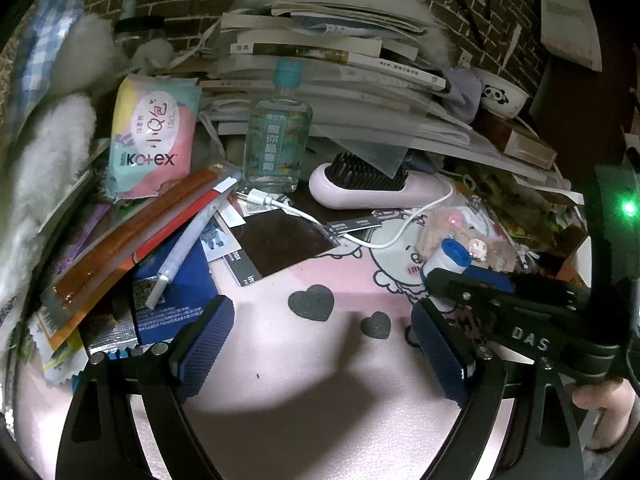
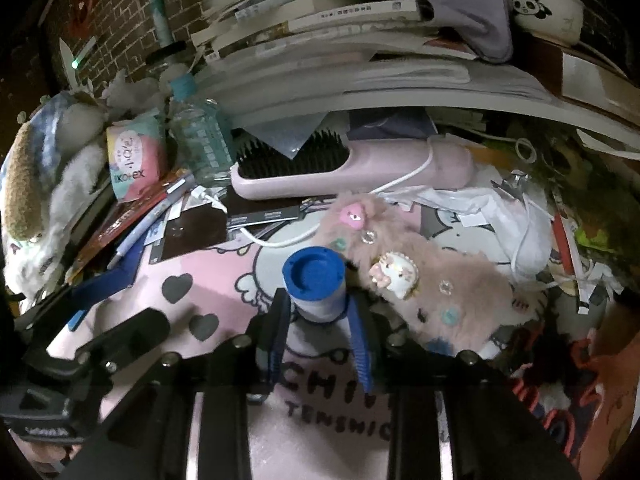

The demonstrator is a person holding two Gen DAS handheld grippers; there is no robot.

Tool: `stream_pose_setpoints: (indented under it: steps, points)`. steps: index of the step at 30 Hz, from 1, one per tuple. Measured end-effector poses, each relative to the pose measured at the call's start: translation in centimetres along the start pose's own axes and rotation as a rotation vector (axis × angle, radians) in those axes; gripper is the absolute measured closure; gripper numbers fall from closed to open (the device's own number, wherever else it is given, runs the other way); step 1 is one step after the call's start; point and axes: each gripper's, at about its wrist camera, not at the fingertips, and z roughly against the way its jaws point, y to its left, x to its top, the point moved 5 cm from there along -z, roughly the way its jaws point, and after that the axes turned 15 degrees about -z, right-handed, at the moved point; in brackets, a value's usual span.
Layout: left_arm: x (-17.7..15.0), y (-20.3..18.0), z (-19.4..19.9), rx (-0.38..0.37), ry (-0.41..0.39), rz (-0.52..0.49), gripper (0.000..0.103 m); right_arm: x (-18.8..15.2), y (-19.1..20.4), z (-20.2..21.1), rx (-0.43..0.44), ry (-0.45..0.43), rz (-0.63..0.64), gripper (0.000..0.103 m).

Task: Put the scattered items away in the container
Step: 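Carry the blue-capped container into the white box and open the right tool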

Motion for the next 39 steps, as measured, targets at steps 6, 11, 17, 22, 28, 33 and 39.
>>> stream_pose_setpoints:
  steps: [6, 11, 17, 22, 28, 33, 39]
  points:
    - [0.0, -0.1, 0.0, -0.001, -0.001, -0.001, 0.014, 0.2, 0.3, -0.1, 0.009, -0.005, 0.007, 0.078]
    - [-0.1, -0.2, 0.0, -0.003, -0.001, 0.0, 0.014, -0.2, 0.6, 0.7, 0.012, -0.033, 0.028, 0.078]
    - [-0.2, -0.3, 0.0, -0.006, 0.005, 0.004, 0.014, -0.8, 1.8, 3.5, 0.047, -0.076, 0.074, 0.078]
    - [-0.2, 0.0, -0.1, -0.008, 0.015, 0.015, 0.014, -1.1, 3.7, 7.6, 0.089, -0.139, 0.136, 0.078]
    - [-0.2, 0.2, -0.2, -0.007, 0.025, 0.024, 0.014, -1.6, 3.9, 12.2, 0.131, -0.175, 0.171, 0.078]
    - [-0.2, 0.2, -0.2, -0.005, 0.029, 0.027, 0.014, -0.9, 1.3, 16.4, 0.113, -0.242, 0.156, 0.078]
    - [-0.3, 0.2, -0.2, -0.006, 0.028, 0.028, 0.014, 0.9, -4.3, 20.8, 0.006, -0.316, 0.099, 0.078]
